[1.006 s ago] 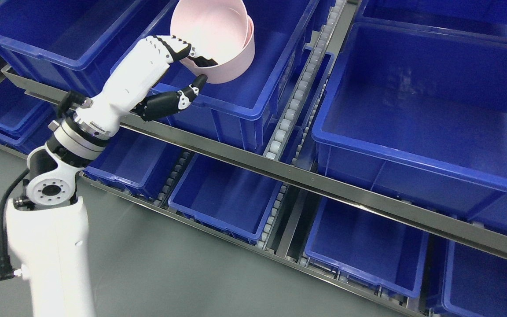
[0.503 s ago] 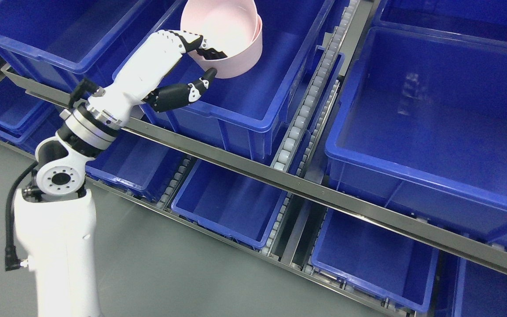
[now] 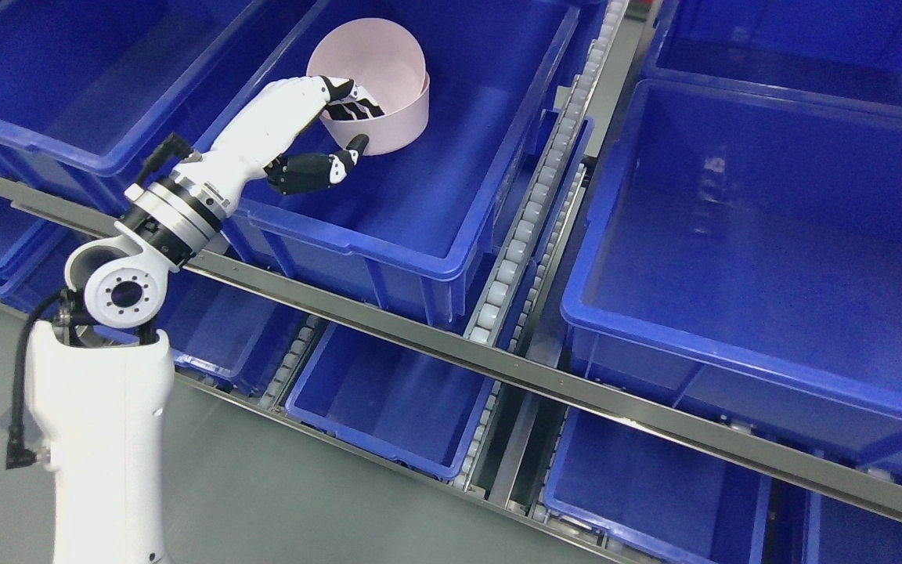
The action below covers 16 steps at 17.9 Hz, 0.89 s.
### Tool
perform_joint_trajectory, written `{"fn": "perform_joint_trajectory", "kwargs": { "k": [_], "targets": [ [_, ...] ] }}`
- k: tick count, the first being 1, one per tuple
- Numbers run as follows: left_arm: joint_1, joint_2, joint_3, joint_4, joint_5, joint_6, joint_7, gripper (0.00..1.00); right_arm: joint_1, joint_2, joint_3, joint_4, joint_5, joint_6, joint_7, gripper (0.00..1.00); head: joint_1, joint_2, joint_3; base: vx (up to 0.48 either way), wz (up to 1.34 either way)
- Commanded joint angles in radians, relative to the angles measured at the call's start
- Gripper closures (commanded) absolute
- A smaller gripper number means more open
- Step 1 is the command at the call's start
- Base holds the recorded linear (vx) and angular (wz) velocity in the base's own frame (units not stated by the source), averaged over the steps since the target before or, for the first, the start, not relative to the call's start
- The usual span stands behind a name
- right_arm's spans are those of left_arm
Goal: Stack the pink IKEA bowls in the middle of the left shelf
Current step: 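Lower the stacked bowls into the middle blue bin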
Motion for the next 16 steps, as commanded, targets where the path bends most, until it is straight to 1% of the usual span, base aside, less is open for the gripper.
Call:
{"fn": "perform_joint_trajectory", "kwargs": {
  "k": [1, 3, 5, 9, 13, 16],
  "targets": [
    [-0.022, 0.028, -0.095, 0.093, -0.025, 0.012, -0.002, 0.95, 0.002, -0.017, -0.011, -0.034, 0.0, 0.0, 0.0, 0.0, 0.0, 0.0, 0.0, 0.163, -0.18],
    [-0.033, -0.015, -0.149, 0.115, -0.026, 0.019, -0.001, 0.94, 0.002, -0.017, -0.011, -0.034, 0.0, 0.0, 0.0, 0.0, 0.0, 0.0, 0.0, 0.117, -0.19],
    [-0.066, -0.029, -0.174, 0.174, -0.037, 0.032, -0.001, 0.94, 0.002, -0.017, -0.011, -0.034, 0.0, 0.0, 0.0, 0.0, 0.0, 0.0, 0.0, 0.067, -0.14],
    [-0.073, -0.017, -0.172, 0.212, -0.063, 0.049, -0.001, 0.94, 0.002, -0.017, -0.011, -0.034, 0.0, 0.0, 0.0, 0.0, 0.0, 0.0, 0.0, 0.088, -0.12],
    [-0.06, 0.028, -0.155, 0.212, -0.065, 0.049, -0.001, 0.93, 0.002, -0.017, -0.011, -0.034, 0.0, 0.0, 0.0, 0.0, 0.0, 0.0, 0.0, 0.053, -0.06],
    [-0.059, 0.062, -0.116, 0.21, -0.063, 0.049, -0.002, 0.93, 0.002, -0.017, -0.011, -0.034, 0.0, 0.0, 0.0, 0.0, 0.0, -0.001, 0.0, 0.008, 0.01]
  ]
}}
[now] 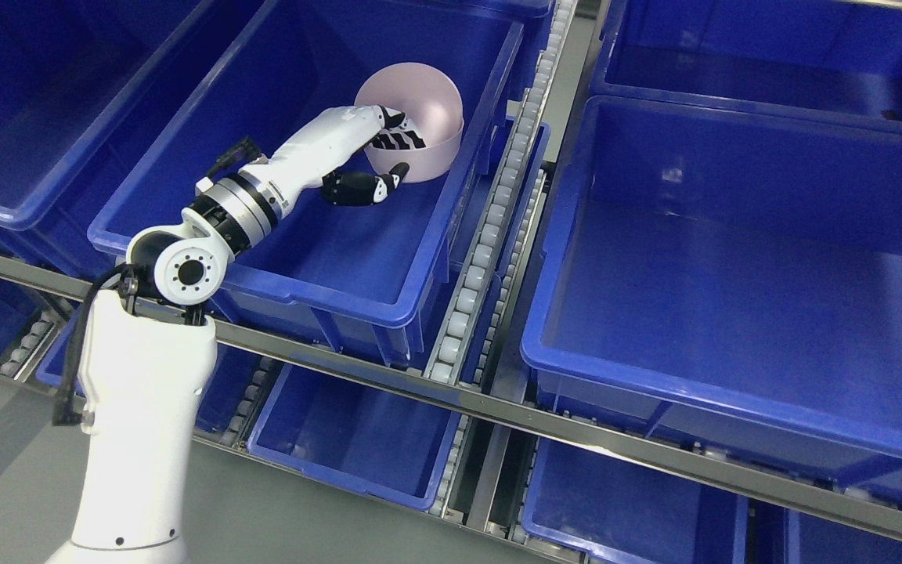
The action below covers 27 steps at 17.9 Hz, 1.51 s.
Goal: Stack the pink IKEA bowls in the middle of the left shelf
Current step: 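Release the bowls and withdraw the left hand from the bin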
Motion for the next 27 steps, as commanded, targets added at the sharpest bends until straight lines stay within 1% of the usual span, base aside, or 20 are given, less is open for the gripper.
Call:
{"fn": "perform_joint_trajectory", "kwargs": {
  "k": [1, 4, 8, 10, 13, 14, 15, 16, 18, 21, 22, 23, 24, 25, 26, 27],
  "targets": [
    [0.008, 0.064, 0.03, 0.051, -0.004, 0.001, -0.002, 0.93, 0.001, -0.017, -0.011, -0.034, 0.0, -0.001, 0.0, 0.0, 0.0, 0.0, 0.0, -0.019, -0.02],
    [0.024, 0.066, 0.082, 0.029, 0.002, 0.001, -0.011, 0.92, 0.001, -0.017, -0.011, -0.034, 0.0, -0.001, 0.0, 0.0, 0.0, 0.0, 0.0, -0.011, -0.01],
    [0.022, 0.075, 0.093, 0.016, -0.003, 0.01, -0.014, 0.92, 0.001, -0.017, -0.011, -0.034, 0.0, -0.001, 0.0, 0.0, 0.0, 0.0, 0.0, 0.0, 0.0],
    [0.027, 0.089, 0.084, 0.025, -0.006, 0.022, -0.012, 0.92, 0.001, -0.017, -0.011, -0.034, 0.0, -0.001, 0.0, 0.0, 0.0, 0.0, 0.0, 0.0, 0.0],
    [0.03, 0.087, 0.073, 0.041, -0.007, 0.024, -0.012, 0.9, 0.001, -0.017, -0.011, -0.034, 0.0, -0.001, 0.0, 0.0, 0.0, 0.0, 0.0, 0.0, 0.0],
    [0.03, 0.087, 0.065, 0.047, -0.007, 0.022, -0.012, 0.86, 0.001, -0.017, -0.011, -0.034, 0.0, -0.001, 0.0, 0.0, 0.0, 0.0, 0.0, 0.0, 0.0],
    [0.028, 0.081, 0.062, 0.05, -0.009, 0.025, -0.011, 0.75, 0.001, -0.017, -0.011, -0.034, 0.0, -0.001, 0.0, 0.0, 0.0, 0.0, 0.0, 0.0, 0.0],
    [0.027, 0.079, 0.05, 0.057, -0.009, 0.037, -0.009, 0.62, 0.001, -0.017, -0.011, -0.034, 0.0, -0.001, 0.0, 0.0, 0.0, 0.0, 0.0, 0.0, 0.0],
    [0.025, 0.076, 0.025, 0.058, -0.009, 0.083, -0.003, 0.41, 0.001, -0.017, -0.011, -0.034, 0.0, -0.001, 0.0, 0.0, 0.0, 0.0, 0.0, 0.0, 0.0],
    [0.021, 0.07, 0.024, 0.058, -0.007, 0.109, 0.001, 0.26, 0.001, -0.017, -0.011, -0.034, 0.0, -0.001, 0.0, 0.0, 0.0, 0.0, 0.0, 0.0, 0.0],
    [0.014, 0.055, 0.036, 0.058, -0.003, 0.111, 0.015, 0.2, 0.001, -0.017, -0.011, -0.034, 0.0, -0.001, 0.0, 0.0, 0.0, 0.0, 0.0, 0.0, 0.0],
    [0.013, 0.017, 0.053, 0.058, 0.004, 0.117, 0.062, 0.14, 0.001, -0.017, -0.011, -0.034, 0.0, -0.001, 0.0, 0.0, 0.0, 0.0, 0.0, 0.0, 0.0],
    [0.01, -0.043, 0.085, 0.058, 0.01, 0.117, 0.14, 0.09, 0.001, -0.017, -0.011, -0.034, 0.0, -0.001, 0.0, 0.0, 0.0, 0.0, 0.0, 0.0, 0.0],
    [0.011, -0.043, 0.117, 0.055, 0.033, 0.119, 0.229, 0.07, 0.001, -0.017, -0.011, -0.034, 0.0, -0.001, 0.0, 0.0, 0.0, 0.0, 0.0, 0.0, 0.0],
    [0.013, -0.043, 0.108, 0.058, 0.119, 0.12, 0.321, 0.06, 0.001, -0.017, -0.011, -0.034, 0.0, -0.001, 0.0, 0.0, 0.0, 0.0, 0.0, 0.0, 0.0],
    [0.011, -0.043, 0.084, 0.058, 0.263, 0.141, 0.41, 0.07, 0.001, -0.017, -0.011, -0.034, 0.0, -0.001, 0.0, 0.0, 0.0, 0.0, 0.0, 0.0, 0.0]
  ]
}}
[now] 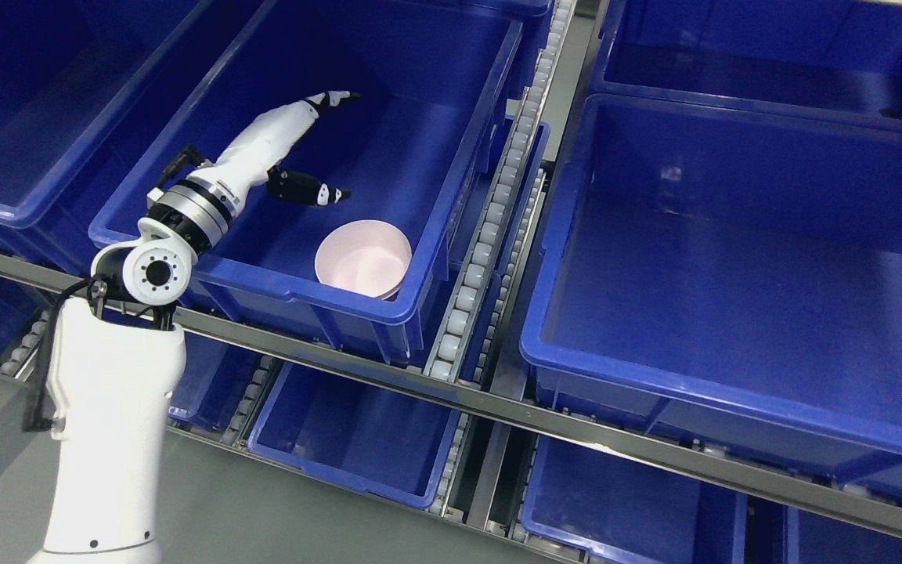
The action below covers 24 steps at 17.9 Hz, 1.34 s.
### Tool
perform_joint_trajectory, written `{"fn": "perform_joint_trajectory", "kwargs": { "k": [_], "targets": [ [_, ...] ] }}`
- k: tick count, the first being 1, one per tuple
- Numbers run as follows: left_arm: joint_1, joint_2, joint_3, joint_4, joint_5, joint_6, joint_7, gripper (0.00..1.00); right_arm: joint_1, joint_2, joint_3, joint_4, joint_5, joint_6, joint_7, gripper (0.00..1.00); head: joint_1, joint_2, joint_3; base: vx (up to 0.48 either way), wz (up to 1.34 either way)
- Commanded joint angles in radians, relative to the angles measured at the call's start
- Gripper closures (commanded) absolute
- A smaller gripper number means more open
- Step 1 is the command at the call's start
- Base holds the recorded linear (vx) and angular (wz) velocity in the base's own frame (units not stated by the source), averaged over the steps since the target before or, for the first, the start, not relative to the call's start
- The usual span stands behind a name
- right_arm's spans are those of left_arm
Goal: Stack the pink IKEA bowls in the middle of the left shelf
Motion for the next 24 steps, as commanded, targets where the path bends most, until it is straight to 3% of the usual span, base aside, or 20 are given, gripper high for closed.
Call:
{"fn": "perform_joint_trajectory", "kwargs": {
  "k": [1, 3, 4, 8, 13, 24],
  "targets": [
    [-0.005, -0.07, 0.004, 0.01, 0.462, 0.12, 0.369, 0.06, 0.002, -0.017, -0.011, -0.034, 0.0, -0.001, 0.0, 0.0, 0.0, 0.0, 0.0, 0.0, 0.0],
    [-0.001, -0.07, -0.013, 0.004, 0.668, 0.177, 0.607, 0.06, 0.002, -0.017, -0.011, -0.034, 0.0, -0.001, 0.0, 0.0, 0.0, 0.0, 0.0, 0.0, 0.0],
    [0.009, -0.07, -0.024, -0.007, 0.699, 0.179, 0.631, 0.06, 0.002, -0.017, -0.011, -0.034, 0.0, -0.001, 0.0, 0.0, 0.0, 0.0, 0.0, 0.0, 0.0],
    [0.085, -0.07, -0.079, -0.107, 0.797, 0.213, 0.631, 0.06, 0.003, -0.017, -0.011, -0.034, 0.0, -0.001, 0.0, 0.0, 0.0, 0.0, 0.0, 0.0, 0.0],
    [0.199, -0.07, -0.153, -0.236, 0.806, 0.245, 0.63, 0.04, 0.002, -0.017, -0.011, -0.034, 0.0, -0.001, 0.0, 0.0, 0.0, 0.0, 0.0, 0.0, 0.0],
    [0.199, -0.07, -0.165, -0.253, 0.806, 0.259, 0.628, 0.02, 0.002, -0.017, -0.011, -0.034, 0.0, -0.001, 0.0, 0.0, 0.0, 0.0, 0.0, -0.002, 0.0]
  ]
}}
